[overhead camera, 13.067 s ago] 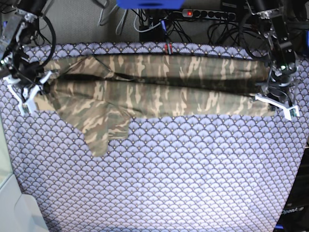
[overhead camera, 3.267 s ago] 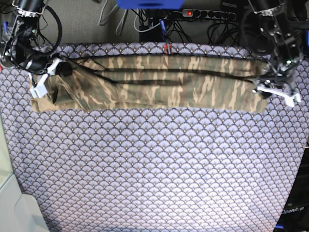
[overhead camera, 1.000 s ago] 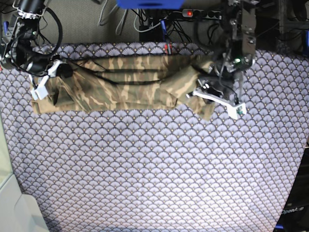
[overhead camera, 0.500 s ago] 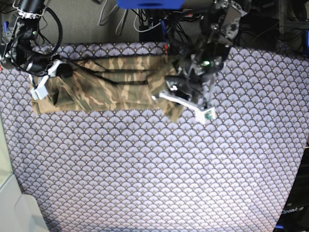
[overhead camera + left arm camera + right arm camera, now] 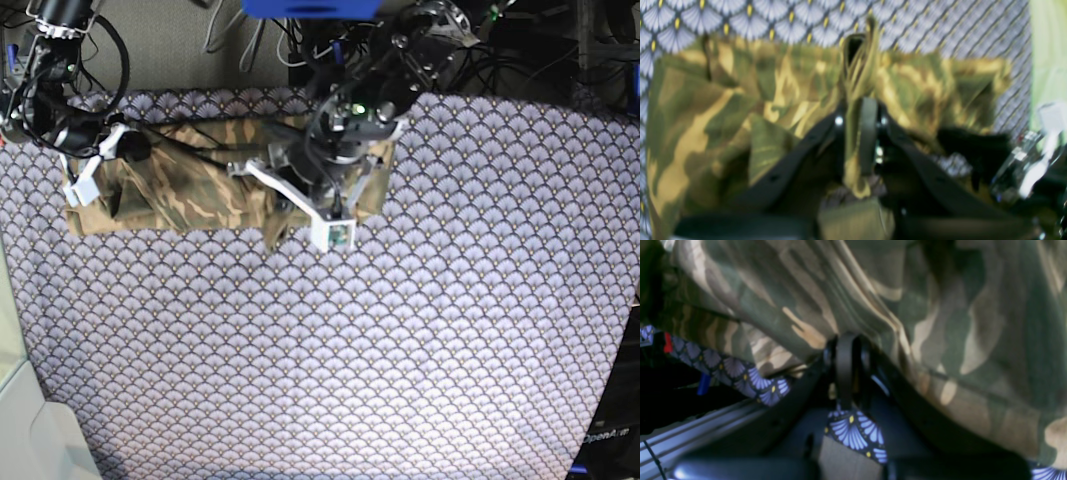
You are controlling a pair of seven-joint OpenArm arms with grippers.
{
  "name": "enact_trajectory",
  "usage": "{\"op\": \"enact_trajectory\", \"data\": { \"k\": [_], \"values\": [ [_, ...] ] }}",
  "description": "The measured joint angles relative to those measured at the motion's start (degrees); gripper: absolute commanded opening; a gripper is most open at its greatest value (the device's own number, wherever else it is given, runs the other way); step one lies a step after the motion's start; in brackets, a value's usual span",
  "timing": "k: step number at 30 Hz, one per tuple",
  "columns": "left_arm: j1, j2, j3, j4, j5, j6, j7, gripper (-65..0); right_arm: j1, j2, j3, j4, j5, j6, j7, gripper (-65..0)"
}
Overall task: Fold the T-shirt properly
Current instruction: 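Lift the strip end with the left gripper and carry it toward the right gripper, then lower the folded end onto the strip's middle and release it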
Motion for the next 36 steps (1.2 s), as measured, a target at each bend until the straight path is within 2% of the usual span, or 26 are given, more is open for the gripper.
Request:
{"op": "enact_trajectory", "data": {
  "k": [7,10,16,20,24,26,28,32,36],
  "values": [
    [0.3,-3.1,0.0,0.2,-0.5,0.1,-10.6,-64.6,0.0,0.0,0.0,0.0,0.0,0.0,0.0,-62.7],
    [0.3,-3.3,0.0,0.9,-0.4,0.2,-14.5,-64.6,0.0,0.0,0.0,0.0,0.0,0.0,0.0,-62.7],
    [-0.3,-4.9,-1.6,2.5,-0.5,0.1,-15.5,-64.6,0.0,0.0,0.0,0.0,0.0,0.0,0.0,-62.7],
    [-0.3,-4.7,-3.8,3.2,3.9,0.3,-15.9,-64.6,0.0,0.0,0.0,0.0,0.0,0.0,0.1,-62.7],
    [-0.3,-2.2,-0.7,2.6,7.6,0.4,-15.0,-64.6,0.0,0.0,0.0,0.0,-0.2,0.0,0.2,-62.7],
    [-1.0,-1.4,2.7,1.2,10.2,-0.2,-12.7,-64.6,0.0,0.0,0.0,0.0,-0.2,0.0,0.1,-62.7],
    [-1.8,0.4,5.3,-1.7,11.7,0.1,-7.9,-64.6,0.2,0.0,-0.1,0.0,0.0,0.0,-0.1,-62.7],
    [-3.3,3.4,5.6,-7.0,13.0,-0.2,-1.2,-64.6,0.3,0.0,-0.1,0.0,0.0,0.0,-0.4,-62.7],
    [-3.8,3.3,6.1,-9.5,12.9,0.0,-0.3,-64.6,0.3,0.0,-0.1,0.0,-0.1,0.0,-0.3,-62.7]
  ]
}}
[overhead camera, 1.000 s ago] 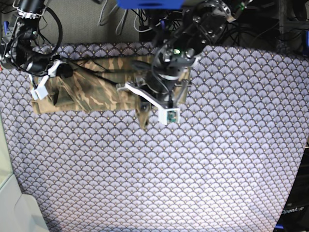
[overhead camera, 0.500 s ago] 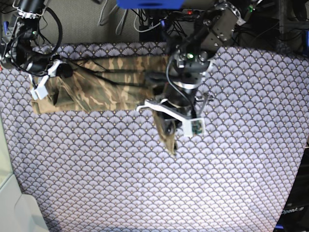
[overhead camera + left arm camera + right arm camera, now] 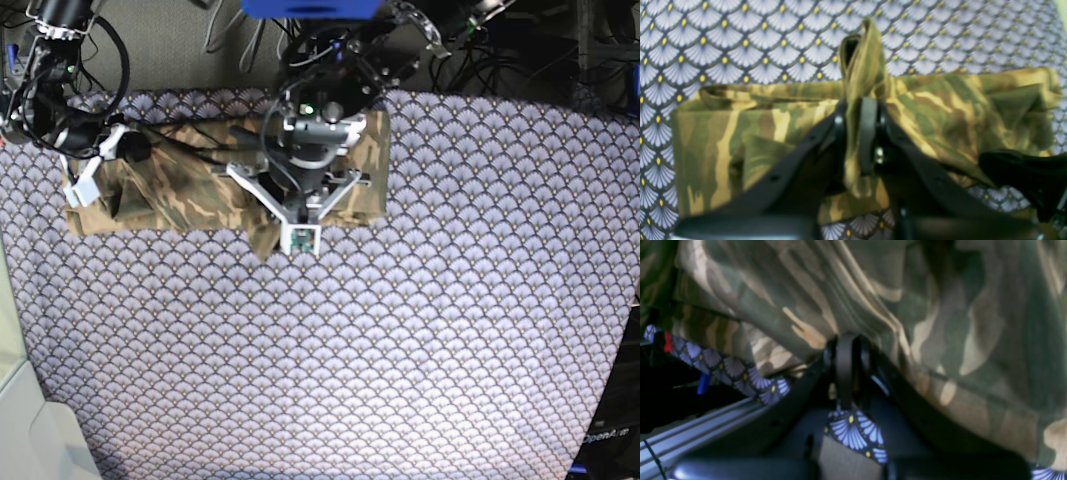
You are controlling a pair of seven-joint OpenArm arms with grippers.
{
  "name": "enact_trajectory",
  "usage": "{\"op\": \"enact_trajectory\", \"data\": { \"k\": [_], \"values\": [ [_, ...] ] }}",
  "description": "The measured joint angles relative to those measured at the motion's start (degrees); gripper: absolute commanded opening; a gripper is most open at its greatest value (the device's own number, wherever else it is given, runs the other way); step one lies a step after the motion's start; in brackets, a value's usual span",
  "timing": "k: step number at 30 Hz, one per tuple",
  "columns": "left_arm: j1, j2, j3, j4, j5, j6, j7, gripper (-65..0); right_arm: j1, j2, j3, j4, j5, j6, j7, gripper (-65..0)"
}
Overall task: Fold the T-shirt properly
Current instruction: 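Lower the folded end onto the strip's middle and release it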
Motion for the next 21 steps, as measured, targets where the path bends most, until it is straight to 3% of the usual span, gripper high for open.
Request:
{"op": "enact_trajectory", "data": {
  "k": [8,11,15,21],
  "values": [
    [-3.3,-0.3,8.2,-2.4,-0.7,-0.6,0.3,-64.5,0.0,0.3,-1.3,0.1,-0.3,0.0,0.2,-62.7],
    [-2.9,-2.1,4.2,2.5,0.4,-0.6,-1.5,-64.5,0.1,0.3,-1.3,0.1,-0.3,0.0,0.3,-62.7],
    [-1.0,-3.1,-2.6,9.1,7.6,0.2,-2.6,-64.3,0.2,0.3,-1.3,0.1,-0.6,0.0,0.3,-62.7],
    [-0.4,-2.5,-3.9,9.5,10.7,0.0,-1.6,-64.5,0.2,0.3,-1.3,0.1,-0.5,0.0,0.5,-62.7]
  ]
}}
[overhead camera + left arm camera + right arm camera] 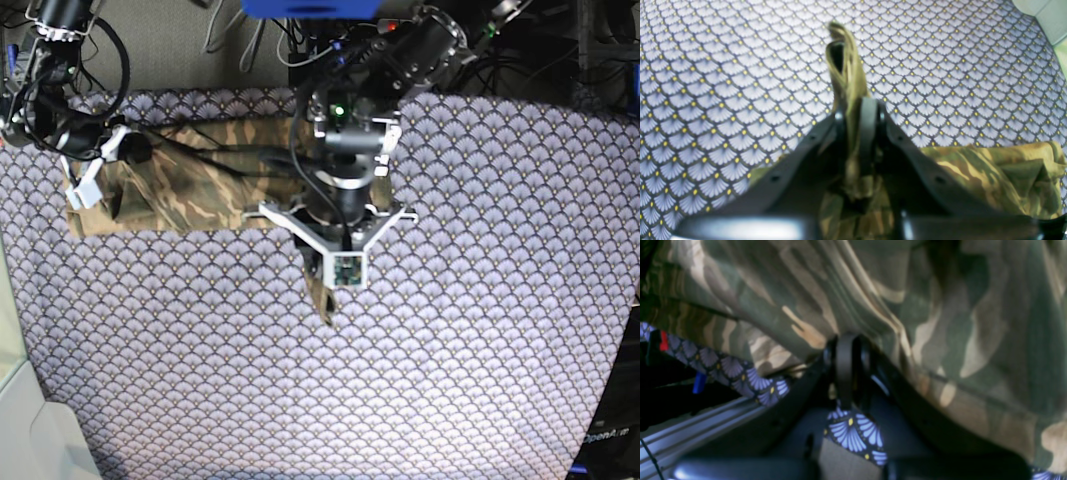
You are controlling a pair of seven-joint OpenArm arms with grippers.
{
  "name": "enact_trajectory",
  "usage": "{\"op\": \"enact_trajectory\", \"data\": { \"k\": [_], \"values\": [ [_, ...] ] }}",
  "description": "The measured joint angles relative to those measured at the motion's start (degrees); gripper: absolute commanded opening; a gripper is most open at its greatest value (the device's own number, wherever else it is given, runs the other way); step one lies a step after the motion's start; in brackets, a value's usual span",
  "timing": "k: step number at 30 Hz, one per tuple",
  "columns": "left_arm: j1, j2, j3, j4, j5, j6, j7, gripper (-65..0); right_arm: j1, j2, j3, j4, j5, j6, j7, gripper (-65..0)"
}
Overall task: Fold the T-shirt properly
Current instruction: 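Lower the folded end onto the strip's middle and release it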
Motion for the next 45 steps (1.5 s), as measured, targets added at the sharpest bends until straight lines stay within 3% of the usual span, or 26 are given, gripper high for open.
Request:
{"op": "enact_trajectory", "data": {
  "k": [8,11,18,25,28,40,45],
  "values": [
    [-1.9,1.3,14.2,-13.2,-5.1,-0.6,0.4,-64.5,0.0,0.0,0.0,0.0,0.1,0.0,0.0,-62.7],
    [-2.3,2.8,13.5,-15.0,-4.6,-0.6,-0.3,-64.5,0.0,0.0,0.0,0.0,0.2,0.0,0.0,-62.7],
    [-2.5,2.4,13.4,-14.6,-4.5,0.0,-0.2,-63.3,0.0,0.0,0.0,0.0,0.1,0.0,0.0,-62.7],
    [-2.6,3.3,13.6,-14.5,-13.4,-0.3,-0.9,-46.9,0.0,0.0,0.0,0.0,0.2,0.0,0.0,-62.7],
    [-2.7,3.3,13.6,-14.5,-15.2,-0.2,-1.0,-43.8,0.0,0.0,0.0,0.0,0.2,0.0,0.0,-62.7],
    [-2.6,1.4,13.5,-5.6,-21.9,0.0,-9.2,-43.7,0.0,0.0,0.0,0.0,0.2,0.0,0.0,-62.7],
    [-2.6,-0.4,12.2,-2.3,-22.2,-0.2,-9.4,-43.8,0.0,0.0,0.0,0.0,0.2,0.0,0.1,-62.7]
  ]
}}
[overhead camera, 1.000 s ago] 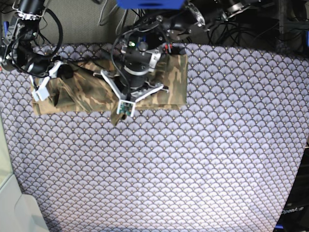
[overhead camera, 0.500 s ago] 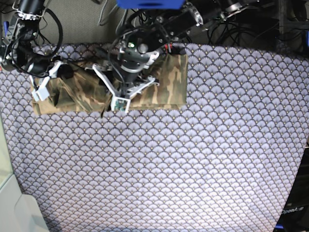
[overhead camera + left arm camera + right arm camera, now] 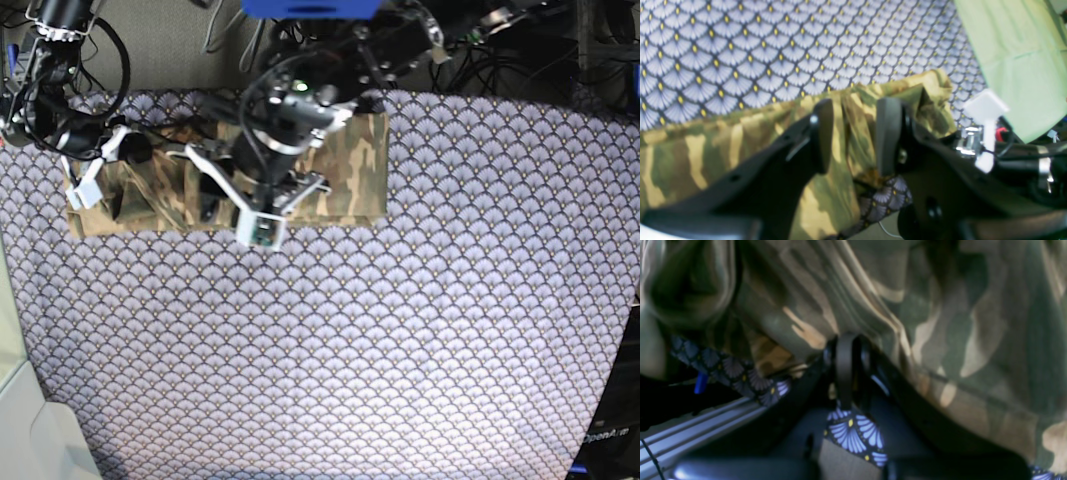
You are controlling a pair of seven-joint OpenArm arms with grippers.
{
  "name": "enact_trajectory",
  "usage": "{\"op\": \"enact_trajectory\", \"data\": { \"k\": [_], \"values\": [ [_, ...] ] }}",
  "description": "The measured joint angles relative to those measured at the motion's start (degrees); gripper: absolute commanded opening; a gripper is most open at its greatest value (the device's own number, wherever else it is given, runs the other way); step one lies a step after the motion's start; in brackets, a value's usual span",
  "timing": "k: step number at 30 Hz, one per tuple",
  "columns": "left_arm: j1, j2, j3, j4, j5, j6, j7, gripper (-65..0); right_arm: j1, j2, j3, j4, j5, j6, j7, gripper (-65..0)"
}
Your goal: Fold the T-shirt properly
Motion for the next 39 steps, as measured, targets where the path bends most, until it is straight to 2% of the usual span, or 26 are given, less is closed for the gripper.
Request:
{"op": "enact_trajectory", "data": {
  "k": [4,7,11,14,18,24,26,31,39],
  "values": [
    [2.1,-0.7,-7.5,0.9,0.8,0.3,-0.2,-44.9,0.0,0.0,0.0,0.0,0.0,0.0,0.0,-62.7],
    [6.1,-0.9,-12.0,0.8,0.4,0.4,0.3,-52.2,-0.2,0.0,0.0,0.0,0.0,0.0,0.1,-62.7],
    [7.4,-3.1,-12.2,0.7,0.1,0.2,4.1,-61.1,-0.1,0.0,0.0,0.0,0.0,0.0,0.1,-62.7],
    [7.8,-3.5,-12.7,0.8,0.3,0.2,9.2,-65.0,-0.1,0.0,0.0,0.0,0.0,0.0,0.2,-62.7],
    [10.2,-5.5,-14.5,0.8,-0.2,0.2,13.9,-64.5,-0.1,0.0,0.0,0.0,0.0,0.0,0.0,-62.7],
    [13.7,-7.2,-24.2,0.7,0.3,0.2,14.5,-64.1,0.0,1.8,-0.6,0.1,0.2,0.0,-0.5,-62.7],
    [14.6,-8.2,-26.2,0.7,0.7,0.4,14.5,-64.1,-0.1,3.0,-0.4,1.3,-1.7,0.0,-1.2,-62.7],
    [14.0,-8.9,-26.9,0.9,0.4,0.2,14.1,-64.0,-0.9,4.0,0.0,6.9,-2.4,-0.2,-2.4,-62.7],
    [12.7,-9.0,-26.9,-3.3,0.3,0.2,14.1,-63.9,0.3,5.0,1.1,7.4,-2.6,-0.2,-7.7,-62.0]
  ]
}}
